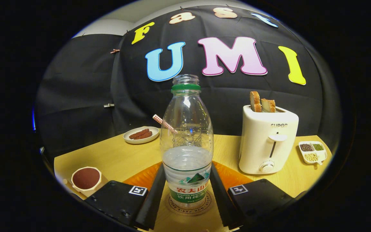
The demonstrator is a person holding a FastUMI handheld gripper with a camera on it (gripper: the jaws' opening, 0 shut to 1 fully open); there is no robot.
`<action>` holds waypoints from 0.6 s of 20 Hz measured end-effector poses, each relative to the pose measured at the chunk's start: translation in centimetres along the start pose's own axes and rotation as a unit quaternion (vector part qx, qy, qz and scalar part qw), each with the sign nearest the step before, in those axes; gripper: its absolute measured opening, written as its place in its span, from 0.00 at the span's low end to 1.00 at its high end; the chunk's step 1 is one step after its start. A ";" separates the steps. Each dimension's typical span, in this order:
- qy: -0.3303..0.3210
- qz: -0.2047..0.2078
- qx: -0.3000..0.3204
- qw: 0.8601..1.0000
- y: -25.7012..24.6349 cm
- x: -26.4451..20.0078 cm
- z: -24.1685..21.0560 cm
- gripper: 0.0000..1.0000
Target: Take the bottle from table, then pour the juice into the cup, finally place the bottle on the coaster
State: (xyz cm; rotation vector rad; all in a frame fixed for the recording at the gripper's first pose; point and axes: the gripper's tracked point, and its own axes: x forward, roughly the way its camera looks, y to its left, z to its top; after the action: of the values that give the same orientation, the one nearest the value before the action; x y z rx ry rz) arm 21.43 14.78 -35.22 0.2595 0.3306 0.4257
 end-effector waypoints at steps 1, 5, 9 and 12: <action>0.003 0.002 -0.001 1.000 0.2 -0.1 -0.2 0.77; 0.007 0.002 -0.016 1.000 0.6 -0.4 -0.5 0.89; 0.008 0.001 -0.012 1.000 0.8 -0.8 -0.4 0.99; 0.007 -0.004 -0.012 1.000 0.7 -1.4 -0.2 0.98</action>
State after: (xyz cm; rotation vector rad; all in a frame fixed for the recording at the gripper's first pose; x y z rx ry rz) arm 19.85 14.83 -34.80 0.2323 0.3406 0.4235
